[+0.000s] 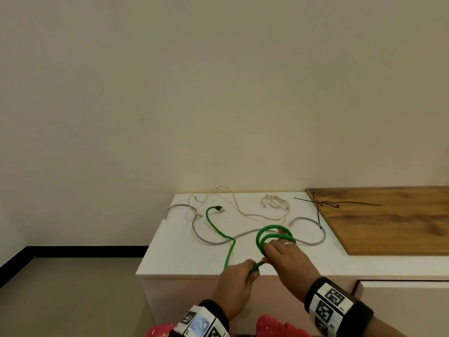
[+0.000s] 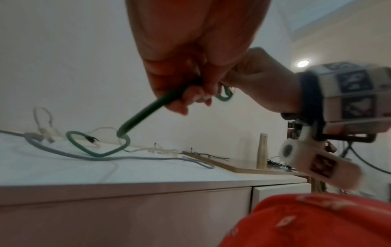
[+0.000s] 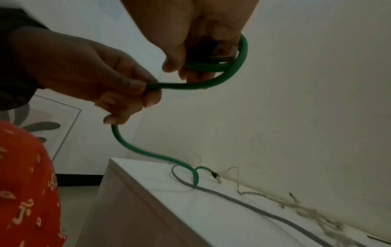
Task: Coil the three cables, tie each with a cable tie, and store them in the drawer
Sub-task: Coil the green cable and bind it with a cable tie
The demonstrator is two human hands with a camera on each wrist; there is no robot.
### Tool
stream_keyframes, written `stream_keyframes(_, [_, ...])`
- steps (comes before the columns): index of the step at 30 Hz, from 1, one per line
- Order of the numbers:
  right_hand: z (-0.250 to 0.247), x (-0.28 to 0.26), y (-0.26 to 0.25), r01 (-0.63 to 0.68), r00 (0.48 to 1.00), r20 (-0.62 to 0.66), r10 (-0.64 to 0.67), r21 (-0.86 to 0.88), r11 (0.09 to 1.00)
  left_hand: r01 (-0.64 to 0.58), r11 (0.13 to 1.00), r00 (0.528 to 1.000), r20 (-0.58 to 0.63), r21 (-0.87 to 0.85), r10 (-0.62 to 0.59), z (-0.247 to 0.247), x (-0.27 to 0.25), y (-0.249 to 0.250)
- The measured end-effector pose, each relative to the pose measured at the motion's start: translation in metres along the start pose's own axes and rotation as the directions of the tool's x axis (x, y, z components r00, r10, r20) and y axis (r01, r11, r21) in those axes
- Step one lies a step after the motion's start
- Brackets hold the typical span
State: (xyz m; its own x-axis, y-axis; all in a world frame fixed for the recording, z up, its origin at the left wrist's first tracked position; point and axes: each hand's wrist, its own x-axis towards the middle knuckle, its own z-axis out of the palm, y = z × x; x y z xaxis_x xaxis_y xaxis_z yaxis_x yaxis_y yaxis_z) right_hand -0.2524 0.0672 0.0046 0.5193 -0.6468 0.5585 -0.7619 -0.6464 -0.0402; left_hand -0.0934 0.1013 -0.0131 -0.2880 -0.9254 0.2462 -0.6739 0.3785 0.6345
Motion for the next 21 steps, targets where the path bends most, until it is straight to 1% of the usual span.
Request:
stream_keyframes(1, [0.002, -0.001, 0.001, -0.04, 0.998, 0.057, 0.039, 0.016, 0.999, -0.041, 0.996, 0.999, -0.028, 0.08, 0.044, -0.002, 0.003, -0.003])
stream_keyframes(2, [0.002, 0.0, 0.001, -0.062, 0.995, 0.084, 0.06, 0.022, 0.998, -0.09, 0.981, 0.995, -0.036, 0.169, 0.097, -0.004, 0.006, -0.004])
stream_keyframes(3, [0.004, 0.001, 0.0, -0.065, 0.995, 0.083, 0.064, 0.016, 0.998, -0.137, 0.95, 0.987, -0.043, 0.282, 0.155, -0.007, 0.008, -0.006])
stream_keyframes(4, [0.004, 0.003, 0.0, -0.101, 0.989, 0.107, 0.098, 0.023, 0.995, -0.178, 0.902, 0.978, -0.029, 0.393, 0.206, -0.01, 0.01, -0.005])
stream_keyframes(5, [0.002, 0.006, 0.001, -0.145, 0.983, 0.116, 0.141, 0.024, 0.989, -0.176, 0.889, 0.983, 0.02, 0.423, 0.185, -0.013, 0.01, -0.001])
stream_keyframes(6, [0.001, 0.007, 0.003, -0.204, 0.966, 0.173, 0.193, 0.052, 0.978, -0.211, 0.856, 0.974, 0.027, 0.471, 0.225, -0.012, 0.012, -0.002])
stream_keyframes(7, [-0.001, 0.006, 0.006, -0.262, 0.94, 0.258, 0.225, 0.121, 0.957, -0.246, 0.83, 0.961, 0.016, 0.5, 0.275, -0.012, 0.015, -0.002])
stream_keyframes(8, [-0.005, 0.005, 0.007, -0.293, 0.919, 0.328, 0.219, 0.196, 0.936, -0.288, 0.812, 0.941, -0.01, 0.507, 0.339, -0.013, 0.019, -0.003])
stream_keyframes(10, [-0.013, 0.004, 0.006, -0.306, 0.901, 0.405, 0.157, 0.336, 0.891, -0.316, 0.787, 0.907, -0.074, 0.53, 0.415, -0.021, 0.028, -0.002])
stream_keyframes(12, [-0.016, 0.002, 0.005, -0.351, 0.868, 0.482, 0.118, 0.427, 0.833, -0.305, 0.795, 0.897, -0.123, 0.524, 0.425, -0.029, 0.036, 0.001])
stream_keyframes(13, [-0.017, 0.003, 0.004, -0.392, 0.852, 0.507, 0.126, 0.462, 0.795, -0.292, 0.814, 0.899, -0.146, 0.501, 0.413, -0.034, 0.04, 0.004])
stream_keyframes(14, [-0.017, 0.005, 0.003, -0.443, 0.848, 0.507, 0.153, 0.52, 0.731, -0.284, 0.838, 0.899, -0.175, 0.466, 0.402, -0.037, 0.043, 0.006])
stream_keyframes(15, [-0.018, 0.008, 0.001, -0.494, 0.845, 0.497, 0.196, 0.586, 0.643, -0.275, 0.871, 0.899, -0.213, 0.407, 0.383, -0.041, 0.046, 0.007])
stream_keyframes(16, [-0.021, 0.011, 0.0, -0.538, 0.836, 0.496, 0.235, 0.656, 0.529, -0.259, 0.908, 0.902, -0.256, 0.328, 0.349, -0.043, 0.05, 0.006])
stream_keyframes(17, [-0.025, 0.014, -0.002, -0.566, 0.824, 0.501, 0.263, 0.715, 0.41, -0.235, 0.942, 0.918, -0.264, 0.239, 0.296, -0.045, 0.053, 0.005])
stream_keyframes(19, [-0.036, 0.019, -0.006, -0.583, 0.801, 0.514, 0.307, 0.786, 0.206, -0.22, 0.964, 0.926, -0.277, 0.152, 0.255, -0.045, 0.057, 0.003])
stream_keyframes(21, [-0.043, 0.023, -0.009, -0.566, 0.78, 0.519, 0.35, 0.823, 0.042, -0.219, 0.969, 0.936, -0.256, 0.111, 0.241, -0.04, 0.057, -0.001])
